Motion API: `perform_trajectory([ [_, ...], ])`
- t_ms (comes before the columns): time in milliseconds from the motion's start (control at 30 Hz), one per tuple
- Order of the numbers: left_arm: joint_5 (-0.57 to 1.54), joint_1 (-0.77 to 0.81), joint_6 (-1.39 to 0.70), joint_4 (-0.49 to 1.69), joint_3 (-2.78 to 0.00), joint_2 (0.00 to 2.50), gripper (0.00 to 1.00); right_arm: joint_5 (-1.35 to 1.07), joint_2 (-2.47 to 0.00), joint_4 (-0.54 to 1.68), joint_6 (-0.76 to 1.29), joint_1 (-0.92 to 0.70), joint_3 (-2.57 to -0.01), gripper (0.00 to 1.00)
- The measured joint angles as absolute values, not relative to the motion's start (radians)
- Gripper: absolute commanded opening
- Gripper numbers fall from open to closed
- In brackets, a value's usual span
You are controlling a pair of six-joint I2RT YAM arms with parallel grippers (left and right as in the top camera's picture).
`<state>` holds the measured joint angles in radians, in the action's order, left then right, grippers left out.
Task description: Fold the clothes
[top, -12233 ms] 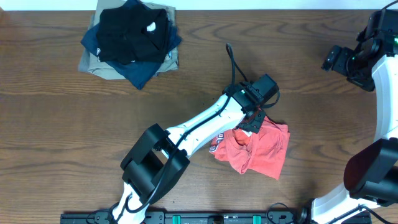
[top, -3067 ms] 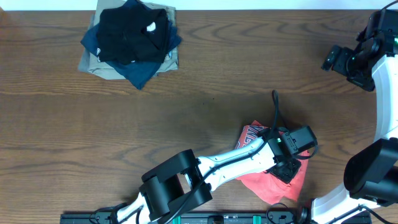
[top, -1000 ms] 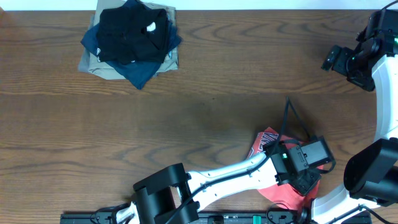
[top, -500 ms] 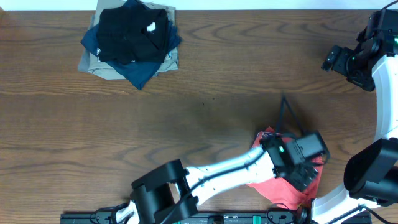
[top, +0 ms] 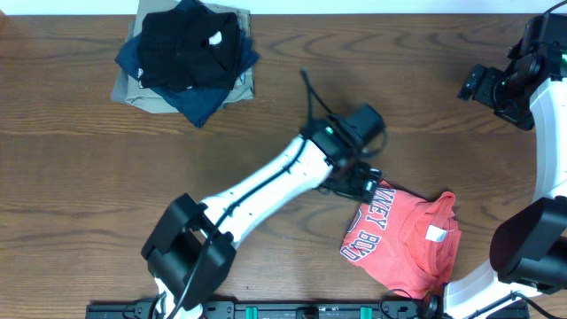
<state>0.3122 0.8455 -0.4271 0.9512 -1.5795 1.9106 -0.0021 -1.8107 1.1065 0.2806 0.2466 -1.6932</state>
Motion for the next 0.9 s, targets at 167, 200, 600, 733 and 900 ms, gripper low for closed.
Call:
perform_trajectory([
  [167, 0.397, 0.849, -0.364, 0.896, -1.495, 1.911, 0.98, -0.002, -1.811, 1.106, 0.281, 0.247, -1.693, 0.99],
  [200, 0.414, 0.855, -0.355, 0.874, -1.473, 1.911, 0.98, -0.002, -1.811, 1.106, 0.280, 0.247, -1.693, 0.99],
  [600, 0.710, 0.871, -0.224, 0.566, -1.269, 1.911, 0.98, -0.002, -1.811, 1.106, 0.281, 0.247, -1.693, 0.99],
  [733, 0.755, 0.871, -0.221, 0.506, -1.235, 1.911, 0.98, -0.002, -1.811, 1.106, 0.281, 0.247, -1.693, 0.99],
  [900, 0.776, 0.871, -0.235, 0.442, -1.206, 1.928, 0.98, -0.002, -1.811, 1.106, 0.281, 0.247, -1.693, 0.99],
])
